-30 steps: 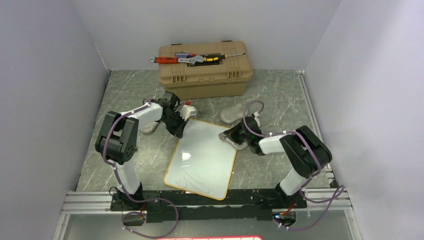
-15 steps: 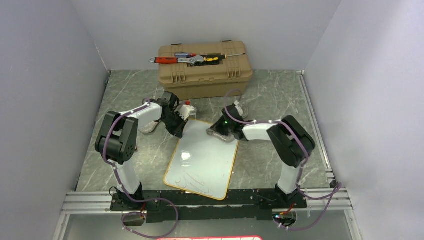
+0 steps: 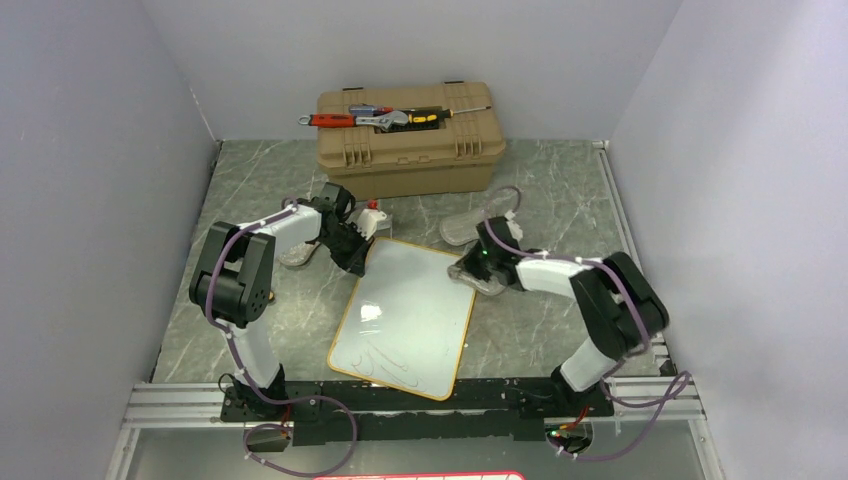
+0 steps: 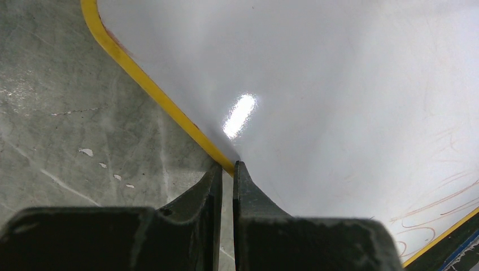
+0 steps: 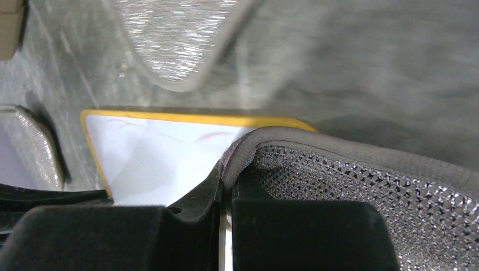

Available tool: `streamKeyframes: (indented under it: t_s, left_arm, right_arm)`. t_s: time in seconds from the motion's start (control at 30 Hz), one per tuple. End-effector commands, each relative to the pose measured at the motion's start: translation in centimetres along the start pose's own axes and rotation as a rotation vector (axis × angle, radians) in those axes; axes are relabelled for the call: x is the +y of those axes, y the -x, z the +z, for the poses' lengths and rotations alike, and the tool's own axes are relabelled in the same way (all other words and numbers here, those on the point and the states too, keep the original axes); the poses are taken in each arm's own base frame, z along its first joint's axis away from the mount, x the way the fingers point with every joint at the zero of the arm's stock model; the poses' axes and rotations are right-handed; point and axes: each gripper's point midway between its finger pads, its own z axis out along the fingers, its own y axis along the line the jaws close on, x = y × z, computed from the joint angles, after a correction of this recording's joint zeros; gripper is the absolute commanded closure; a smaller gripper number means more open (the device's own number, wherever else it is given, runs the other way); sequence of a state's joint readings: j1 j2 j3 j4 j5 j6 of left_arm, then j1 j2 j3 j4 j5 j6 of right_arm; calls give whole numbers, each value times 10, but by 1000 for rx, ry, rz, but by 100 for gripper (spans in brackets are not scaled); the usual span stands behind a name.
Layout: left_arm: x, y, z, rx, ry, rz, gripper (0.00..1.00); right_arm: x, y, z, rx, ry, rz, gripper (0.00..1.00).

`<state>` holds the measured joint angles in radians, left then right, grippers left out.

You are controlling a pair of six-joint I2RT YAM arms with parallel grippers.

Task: Erase the whiteboard
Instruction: Erase the whiteboard at the center of the board.

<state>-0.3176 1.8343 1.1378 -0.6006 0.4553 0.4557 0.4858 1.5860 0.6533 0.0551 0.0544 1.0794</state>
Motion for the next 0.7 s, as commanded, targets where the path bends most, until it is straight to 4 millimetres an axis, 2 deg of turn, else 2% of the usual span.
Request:
streamKeyframes:
  t_s: [0.0, 0.1, 0.17, 0.23, 0.37, 0.47, 0.57, 0.67]
  left_arm:
    - [9, -63, 15, 208, 30, 0, 91]
    - [9, -64, 15, 211, 33, -4, 91]
    - [9, -64, 15, 213, 33, -4, 91]
    - [9, -62, 12, 207, 38, -1, 91]
    - [8, -62, 11, 198, 38, 4, 91]
    - [7, -62, 12, 199, 32, 1, 91]
    - [8, -61, 13, 197, 30, 2, 91]
    - [8, -60, 14, 194, 27, 0, 91]
  right_arm:
    - [-52, -64, 31, 223, -227, -148, 100]
    - [-33, -60, 51, 219, -192, -168, 100]
    - [-35, -55, 53, 217, -223, -177, 100]
    - [-50, -45, 43, 188, -284, -183, 100]
    - [-98, -27, 10, 135, -387, -120, 100]
    - [-119, -19, -8, 96, -446, -116, 100]
    - [-128, -17, -14, 78, -477, -129, 100]
    - [-122, -20, -2, 99, -464, -141, 100]
